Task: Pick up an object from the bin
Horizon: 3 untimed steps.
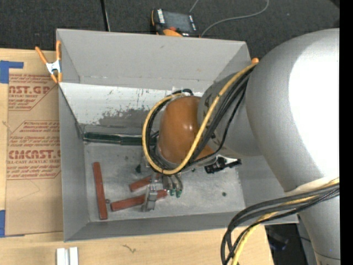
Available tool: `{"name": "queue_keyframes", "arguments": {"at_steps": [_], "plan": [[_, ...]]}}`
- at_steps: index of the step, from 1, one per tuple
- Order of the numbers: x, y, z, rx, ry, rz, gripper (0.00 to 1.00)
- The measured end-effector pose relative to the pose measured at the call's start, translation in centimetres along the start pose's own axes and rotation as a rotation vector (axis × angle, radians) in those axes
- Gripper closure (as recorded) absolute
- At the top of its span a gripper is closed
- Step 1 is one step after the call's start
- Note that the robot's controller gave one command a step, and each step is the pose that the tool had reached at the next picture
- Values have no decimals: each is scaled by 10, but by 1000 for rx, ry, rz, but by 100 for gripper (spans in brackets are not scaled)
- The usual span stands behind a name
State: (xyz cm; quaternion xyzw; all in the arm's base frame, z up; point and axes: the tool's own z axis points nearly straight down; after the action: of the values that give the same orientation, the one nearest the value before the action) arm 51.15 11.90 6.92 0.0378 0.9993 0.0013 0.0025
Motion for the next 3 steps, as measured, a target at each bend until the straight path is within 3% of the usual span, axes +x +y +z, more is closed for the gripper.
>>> {"name": "queue_keyframes", "arguments": {"at_steps": [1, 2, 3], "plan": [[-3, 1, -5, -3, -9, -1, 100], [1, 0, -1, 1, 5, -2, 0], [-2, 1, -4, -3, -7, -1, 100]]}}
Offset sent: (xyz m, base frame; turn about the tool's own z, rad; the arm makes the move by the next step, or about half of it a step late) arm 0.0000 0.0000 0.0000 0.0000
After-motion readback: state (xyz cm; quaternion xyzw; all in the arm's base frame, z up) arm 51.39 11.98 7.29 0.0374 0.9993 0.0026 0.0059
